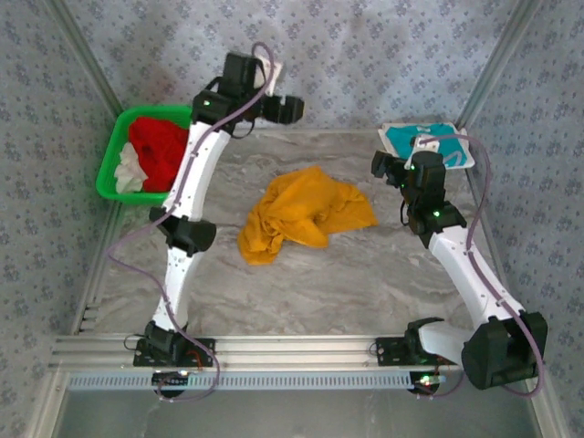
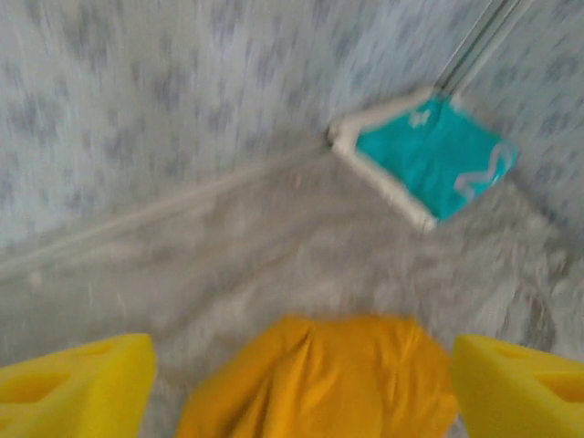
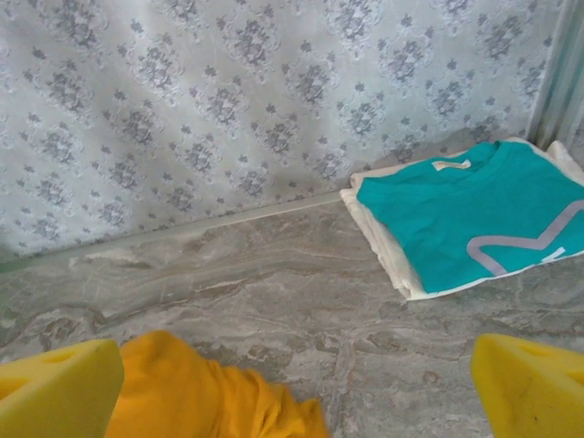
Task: Fold and stack the t-shirts
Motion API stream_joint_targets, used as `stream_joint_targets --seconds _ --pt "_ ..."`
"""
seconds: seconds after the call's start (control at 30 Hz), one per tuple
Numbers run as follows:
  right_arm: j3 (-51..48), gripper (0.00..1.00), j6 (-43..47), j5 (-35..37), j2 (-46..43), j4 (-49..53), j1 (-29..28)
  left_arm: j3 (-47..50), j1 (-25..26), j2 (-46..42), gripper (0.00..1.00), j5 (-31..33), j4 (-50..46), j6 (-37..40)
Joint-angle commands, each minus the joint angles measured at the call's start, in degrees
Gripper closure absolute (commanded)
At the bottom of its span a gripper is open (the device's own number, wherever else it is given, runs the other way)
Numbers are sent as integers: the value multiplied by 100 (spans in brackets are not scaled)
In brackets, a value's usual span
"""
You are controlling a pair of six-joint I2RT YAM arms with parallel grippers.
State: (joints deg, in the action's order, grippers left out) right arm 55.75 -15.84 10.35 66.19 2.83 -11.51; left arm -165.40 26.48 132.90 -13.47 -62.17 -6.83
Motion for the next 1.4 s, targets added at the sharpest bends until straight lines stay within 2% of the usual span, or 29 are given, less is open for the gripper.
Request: stream_joint_targets --seconds 0.0,0.07,0.13,0.2,0.33,0.4,0.47,0.53,0.63,0.8,0.93,1.0,1.13,1.17,1.2,1.23,1.37 --pt "60 2 363 -865 -1 52 -124 1102 -5 -1768 23 719 -369 151" --pt "113 2 696 -1407 164 128 -275 3599 102 -3125 17 902 1000 99" --pt "209 3 1036 -1928 441 334 -461 6406 -38 -4671 11 815 2897 -398" --pt "364 5 1549 -2438 722 707 -732 8070 -306 -5546 9 780 3716 -903" --pt "477 7 2308 -2684 1392 1287 -1454 9960 -361 -6148 11 613 3595 -1278" --pt "487 14 2566 -2611 1732 1451 -1836 10737 -242 -6355 15 546 3670 -1556" --pt "144 15 2828 -2473 1901 1154 -2184 11580 -61 -6710 17 533 4063 -1848" --pt "-243 14 3062 -2037 1997 766 -2507 12272 133 -7052 18 495 4518 -2098" --pt "-555 10 3367 -1608 2204 342 -2813 12837 302 -7098 20 309 5027 -2252" --pt "-207 7 3642 -1068 2960 463 -3049 12919 528 -6585 18 77 5538 -1892" --pt "-47 11 3825 -705 3417 220 -3148 12935 630 -6038 18 108 5972 -1743" --pt "83 23 3842 -534 3548 237 -3165 12992 645 -5795 22 108 6167 -1788" --pt "91 64 3886 -442 3529 43 -3127 13321 703 -5559 34 215 6716 -1892" --pt "98 78 3886 -419 3510 23 -3112 13399 709 -5527 41 259 6843 -1899" --pt "124 91 3866 -355 3461 62 -3088 13460 706 -5490 52 338 6933 -1900" --pt "158 100 3828 -340 3366 107 -3071 13498 709 -5451 64 431 6996 -1897" --pt "163 100 3327 -949 2610 443 -2699 13567 709 -5417 96 720 6961 -1943"
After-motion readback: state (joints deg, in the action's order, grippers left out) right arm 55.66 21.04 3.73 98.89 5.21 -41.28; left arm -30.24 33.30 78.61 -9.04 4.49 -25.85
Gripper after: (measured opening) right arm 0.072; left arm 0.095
